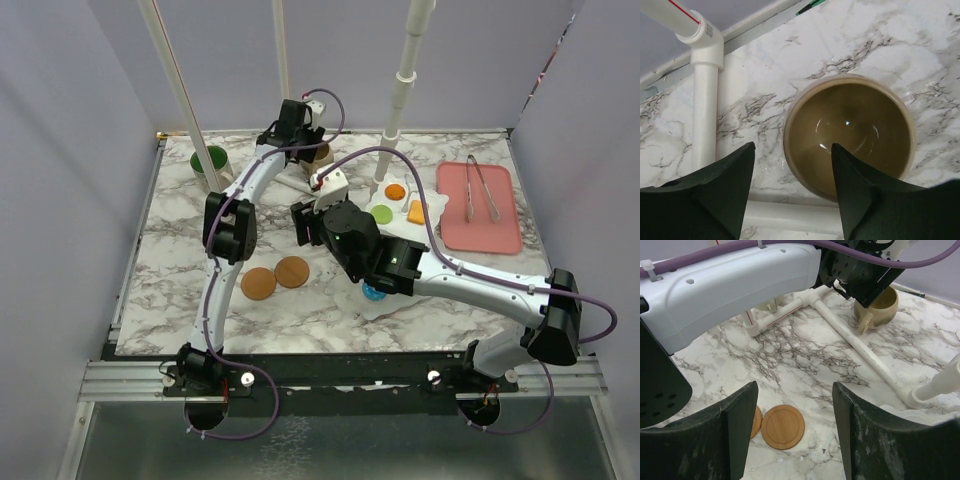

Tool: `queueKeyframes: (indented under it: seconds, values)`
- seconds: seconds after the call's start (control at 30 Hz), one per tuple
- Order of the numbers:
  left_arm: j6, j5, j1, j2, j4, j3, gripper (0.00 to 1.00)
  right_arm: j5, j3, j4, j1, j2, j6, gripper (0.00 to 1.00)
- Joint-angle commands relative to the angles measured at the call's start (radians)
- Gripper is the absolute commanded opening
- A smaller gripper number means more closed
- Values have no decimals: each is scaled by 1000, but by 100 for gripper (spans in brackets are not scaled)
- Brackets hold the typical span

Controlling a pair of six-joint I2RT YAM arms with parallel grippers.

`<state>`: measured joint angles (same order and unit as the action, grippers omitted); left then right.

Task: Serve the afternoon tea
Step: Pick up the cup at the center of the board.

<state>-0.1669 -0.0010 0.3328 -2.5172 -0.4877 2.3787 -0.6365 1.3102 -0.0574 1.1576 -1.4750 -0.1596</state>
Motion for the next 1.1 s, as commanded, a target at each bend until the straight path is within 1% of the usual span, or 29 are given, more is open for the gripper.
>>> queueKeyframes:
  seconds: [0.0,0.07,0.23,0.47,0.6,0.63,0.77,0.87,0.97,1.07]
  values:
    - [20,-28,-5,-49,22,55,58,-11,-12,28,4,-31,-46,65]
    - [24,-35,-5,-65,29,65,51,-12,-16,28,5,-33,-59,65]
    - [55,-42,-3,-89,51,87,37,-29,-30,22,5,-36,-79,64]
    - [123,-94,0,-80,96,74,11,-62,-45,17,-2,-53,-85,63]
    - [176,-145,4,-54,105,55,2,-95,-38,-6,-12,-65,-101,63]
    - [200,-160,4,-46,106,48,0,-102,-35,-16,-14,-72,-108,63]
    - [277,-218,6,-3,106,13,0,-131,-12,-39,-20,-103,-123,64]
    - [337,-234,6,54,106,-28,0,-141,1,-34,-36,-130,-112,65]
    - [376,-236,6,122,100,-55,0,-116,1,-11,-66,-142,-106,65]
    - [390,-274,11,195,84,-80,0,-85,11,11,-93,-154,-90,66]
